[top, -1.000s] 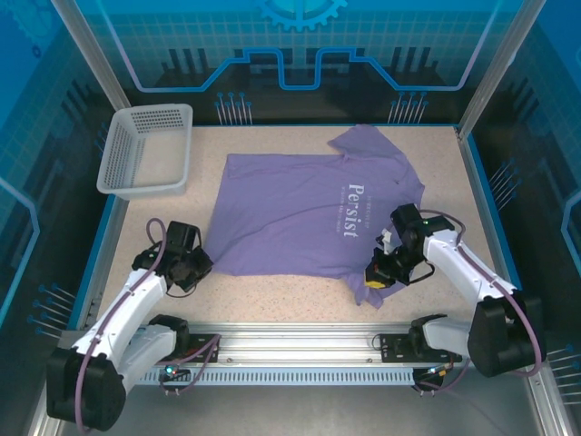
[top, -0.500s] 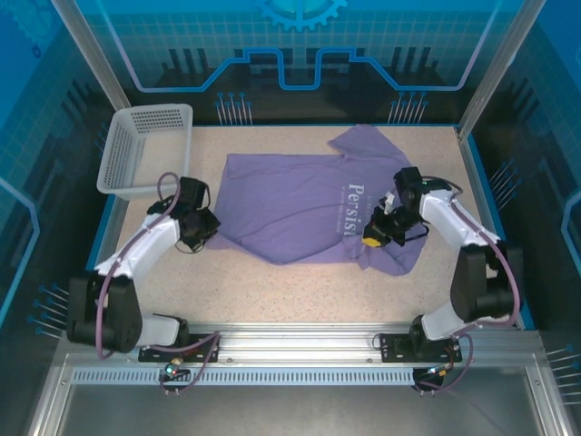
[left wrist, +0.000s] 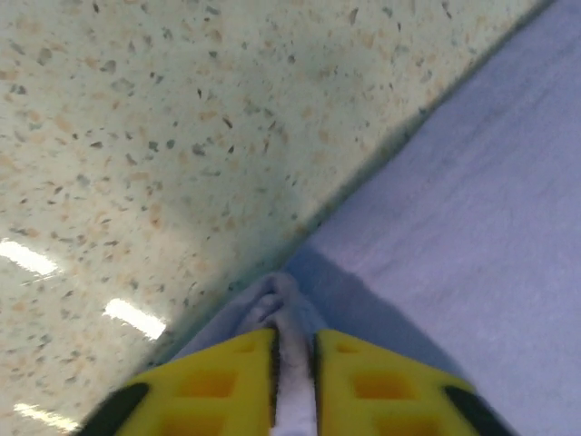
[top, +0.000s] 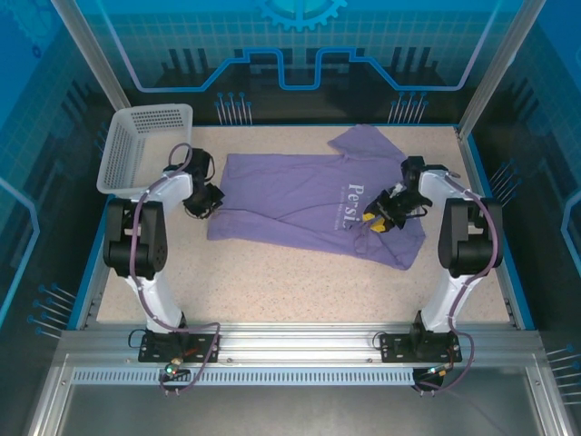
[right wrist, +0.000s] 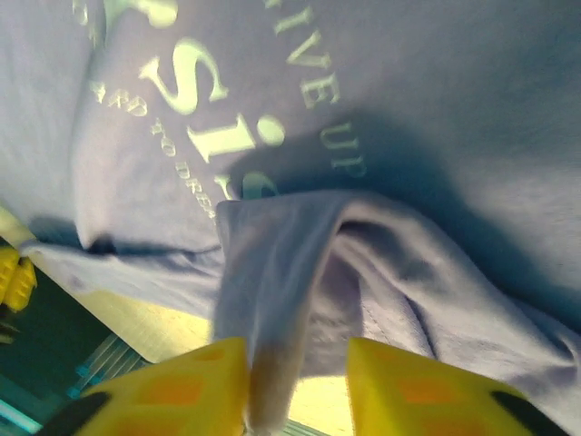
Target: Fold and stack the t-shirts
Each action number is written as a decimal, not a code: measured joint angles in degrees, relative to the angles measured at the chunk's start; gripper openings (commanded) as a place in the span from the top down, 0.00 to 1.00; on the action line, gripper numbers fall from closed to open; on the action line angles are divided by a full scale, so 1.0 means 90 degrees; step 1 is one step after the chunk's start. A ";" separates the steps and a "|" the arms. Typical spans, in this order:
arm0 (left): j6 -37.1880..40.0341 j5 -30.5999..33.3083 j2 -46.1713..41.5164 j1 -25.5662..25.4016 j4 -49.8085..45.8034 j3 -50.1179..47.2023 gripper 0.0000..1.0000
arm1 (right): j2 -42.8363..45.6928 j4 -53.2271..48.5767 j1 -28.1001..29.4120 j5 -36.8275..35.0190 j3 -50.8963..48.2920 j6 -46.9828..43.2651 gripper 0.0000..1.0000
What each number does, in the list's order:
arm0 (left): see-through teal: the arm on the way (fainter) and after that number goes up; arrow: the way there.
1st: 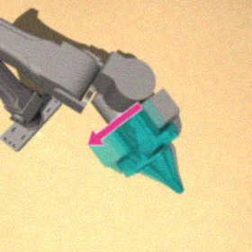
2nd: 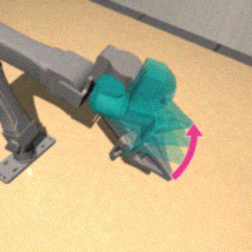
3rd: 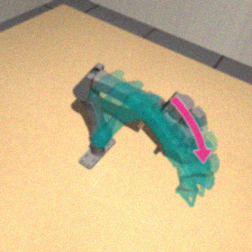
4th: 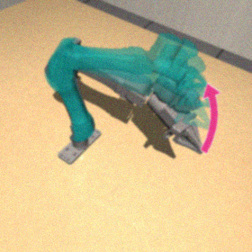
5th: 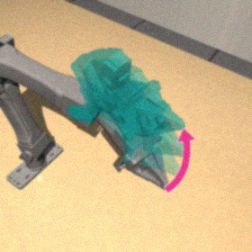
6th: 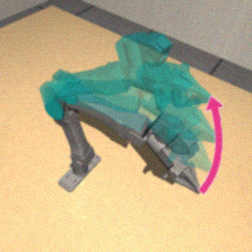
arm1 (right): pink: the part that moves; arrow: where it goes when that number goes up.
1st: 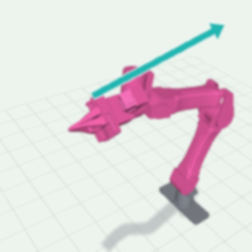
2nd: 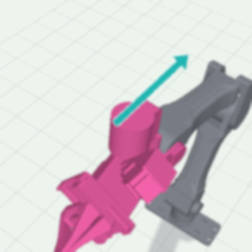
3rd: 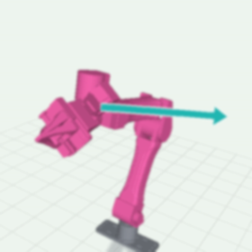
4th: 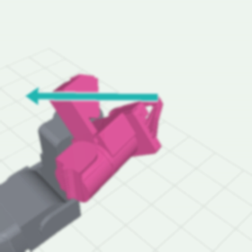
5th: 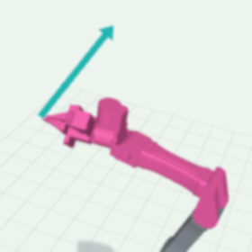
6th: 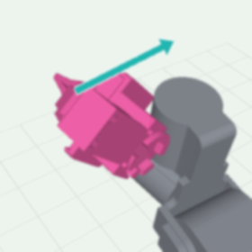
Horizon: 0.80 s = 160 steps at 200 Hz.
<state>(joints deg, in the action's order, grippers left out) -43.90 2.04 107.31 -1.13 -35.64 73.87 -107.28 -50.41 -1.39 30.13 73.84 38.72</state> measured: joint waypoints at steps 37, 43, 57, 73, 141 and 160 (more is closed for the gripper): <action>0.0078 0.0012 -0.0119 0.0087 -0.0051 0.0214 0.25 | 0.0335 -0.0027 -0.0231 -0.0440 0.0114 0.0223 0.40; 0.0046 0.0019 -0.0199 0.0083 -0.0066 0.0202 0.24 | 0.0495 0.0027 -0.0228 -0.0583 0.0034 0.0231 0.40; 0.0046 0.0066 -0.0614 0.0024 -0.0087 0.0073 0.25 | 0.1151 0.0049 -0.0228 -0.0865 -0.0265 0.0223 0.40; 0.0049 0.0119 -0.1292 -0.0168 -0.0029 -0.0185 0.33 | 0.1991 0.0087 -0.0228 -0.1081 -0.0692 0.0197 0.41; 0.0095 -0.0022 -0.1872 -0.1554 0.0585 -0.1690 0.43 | 0.2854 0.0442 -0.0267 -0.1596 -0.2545 -0.0187 0.41; 0.0187 -0.0019 -0.1445 -0.1540 0.0627 -0.1809 0.42 | 0.2815 0.0772 -0.0423 -0.1751 -0.2701 -0.0182 0.41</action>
<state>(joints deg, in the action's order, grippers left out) -42.22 1.87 94.30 -14.98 -30.00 57.58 -81.95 -43.46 -5.19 14.37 49.54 37.08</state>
